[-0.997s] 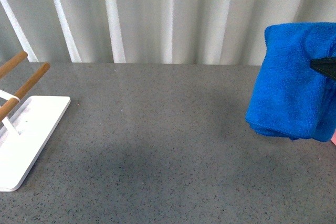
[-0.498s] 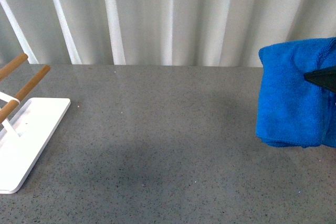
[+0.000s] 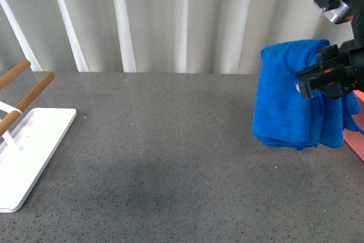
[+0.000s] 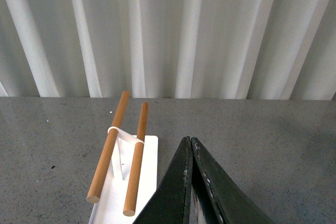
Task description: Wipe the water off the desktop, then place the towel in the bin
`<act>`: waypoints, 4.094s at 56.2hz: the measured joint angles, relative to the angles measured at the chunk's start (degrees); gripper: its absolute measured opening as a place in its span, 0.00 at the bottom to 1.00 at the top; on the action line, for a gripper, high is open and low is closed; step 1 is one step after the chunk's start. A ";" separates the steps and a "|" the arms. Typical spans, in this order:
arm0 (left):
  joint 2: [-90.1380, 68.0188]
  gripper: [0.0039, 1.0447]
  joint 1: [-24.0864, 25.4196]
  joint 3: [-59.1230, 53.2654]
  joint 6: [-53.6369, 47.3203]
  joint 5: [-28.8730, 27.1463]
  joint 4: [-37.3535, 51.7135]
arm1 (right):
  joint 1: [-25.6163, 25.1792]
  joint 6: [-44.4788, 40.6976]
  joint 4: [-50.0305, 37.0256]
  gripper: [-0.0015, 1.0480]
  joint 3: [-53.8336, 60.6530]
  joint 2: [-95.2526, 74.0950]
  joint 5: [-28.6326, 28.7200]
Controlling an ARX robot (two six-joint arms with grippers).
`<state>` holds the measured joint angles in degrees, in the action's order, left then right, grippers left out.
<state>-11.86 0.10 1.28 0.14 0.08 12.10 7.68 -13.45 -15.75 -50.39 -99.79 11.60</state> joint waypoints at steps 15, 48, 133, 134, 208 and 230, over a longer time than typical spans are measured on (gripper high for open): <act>10.29 0.03 -0.02 0.00 0.00 -0.07 -11.67 | 1.27 5.70 -0.52 0.04 -0.66 -2.93 -3.32; 11.67 0.30 -0.02 0.00 0.07 -0.04 -12.07 | 0.11 14.16 -2.64 0.04 0.42 -11.13 -2.62; 11.67 0.94 -0.02 0.00 0.04 -0.07 -12.07 | -3.67 8.72 14.23 0.04 -36.96 -40.50 5.29; 11.67 0.94 -0.02 0.00 0.04 -0.07 -12.07 | -3.30 8.52 15.04 0.04 -38.07 -41.00 6.19; 11.67 0.94 -0.02 0.00 0.04 -0.04 -12.07 | 6.99 25.62 3.74 0.04 6.75 -9.20 12.46; 11.67 0.94 -0.02 0.00 0.02 -0.04 -12.07 | -8.94 14.53 12.35 0.04 14.10 3.91 13.73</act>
<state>-0.19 0.08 1.28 0.16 0.03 0.03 -1.26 1.08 -3.40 -36.29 -95.88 25.32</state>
